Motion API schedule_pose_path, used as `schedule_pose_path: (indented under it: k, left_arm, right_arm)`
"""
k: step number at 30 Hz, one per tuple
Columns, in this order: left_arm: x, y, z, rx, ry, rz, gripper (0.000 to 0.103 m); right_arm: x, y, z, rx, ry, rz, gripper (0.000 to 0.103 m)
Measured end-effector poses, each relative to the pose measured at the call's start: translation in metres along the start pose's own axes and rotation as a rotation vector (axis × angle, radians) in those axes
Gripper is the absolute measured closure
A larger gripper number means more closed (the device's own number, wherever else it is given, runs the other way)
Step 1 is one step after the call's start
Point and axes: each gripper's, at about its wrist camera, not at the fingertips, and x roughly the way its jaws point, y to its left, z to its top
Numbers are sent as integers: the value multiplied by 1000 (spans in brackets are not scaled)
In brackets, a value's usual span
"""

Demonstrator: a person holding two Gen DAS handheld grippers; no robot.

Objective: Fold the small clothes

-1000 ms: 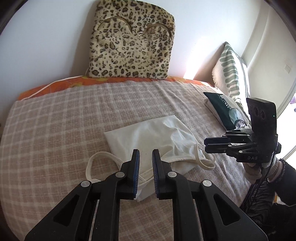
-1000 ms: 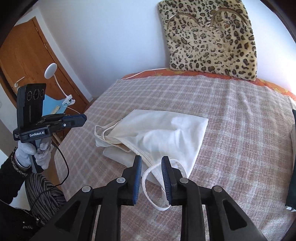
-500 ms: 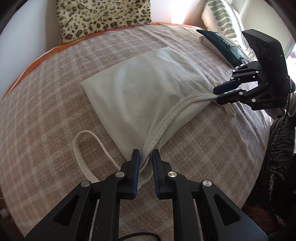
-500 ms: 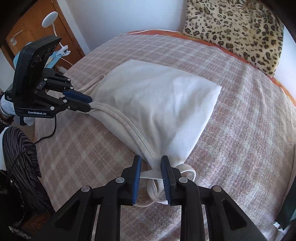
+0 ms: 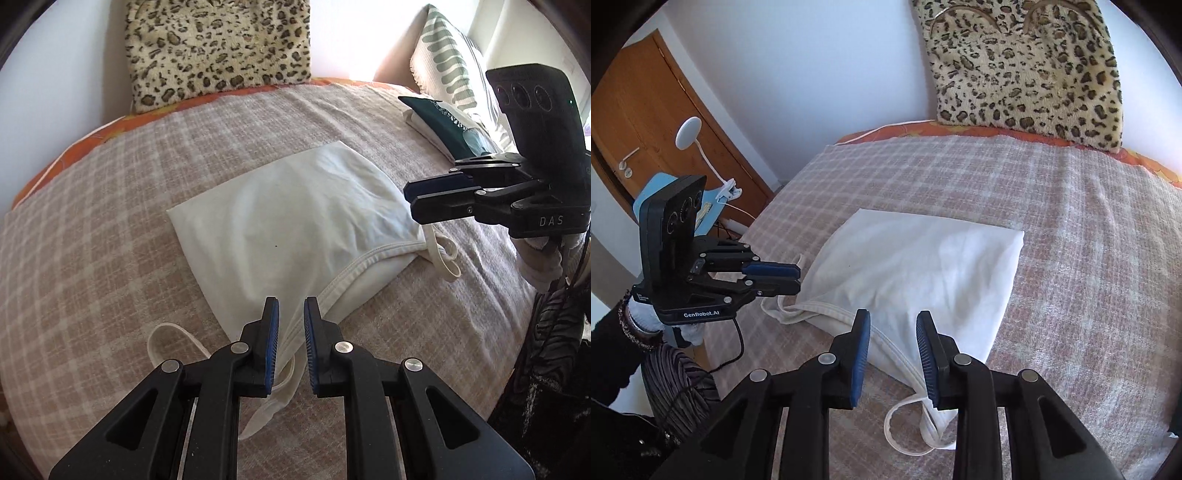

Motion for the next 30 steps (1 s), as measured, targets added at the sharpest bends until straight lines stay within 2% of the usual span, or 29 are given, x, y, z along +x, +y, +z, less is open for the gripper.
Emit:
schedule_pose_path:
  k: [2,5,8,11,14,16,20,22,24,27,30]
  left_arm:
    - [8,-6,-8,-8,43,-45,91]
    - [6,-20,-22,-11,63,-115,91]
    - [0,-33,-35,43,73,-64,91]
    - [-21,-31,-37,18,28,-76,91]
    - [-40,-22,-27,-29,-55,-69,91]
    - [-43,-18,-12,-45,-107,-39,91]
    - [-26,-21,17,-53,-150,-43,91]
    - [-10,-30,25,-5,-138,-6,91]
    - [7,-37,27,14,-105,-18,91]
    - [29,-46,21,45,-48,15,91]
    - [29,-45,13,20,-48,-12,91]
  right_arm:
    - [15,10,3,-44,24,-23,74]
    - [32,7,1,-62,67,-53,74]
    - [41,-5,-6,-58,122,-90,75]
    - [34,-7,-13,-92,147,-112,75]
    - [24,-11,-20,-84,162,-128,75]
    - [17,-18,-19,-45,140,-82,75]
    - [-7,-41,-7,92,23,-14,72]
    - [-13,-54,1,144,-24,-41,70]
    - [-11,-67,6,196,-41,-57,70]
    - [-3,-83,8,264,-41,-54,70]
    - [4,-91,9,277,-25,-66,70]
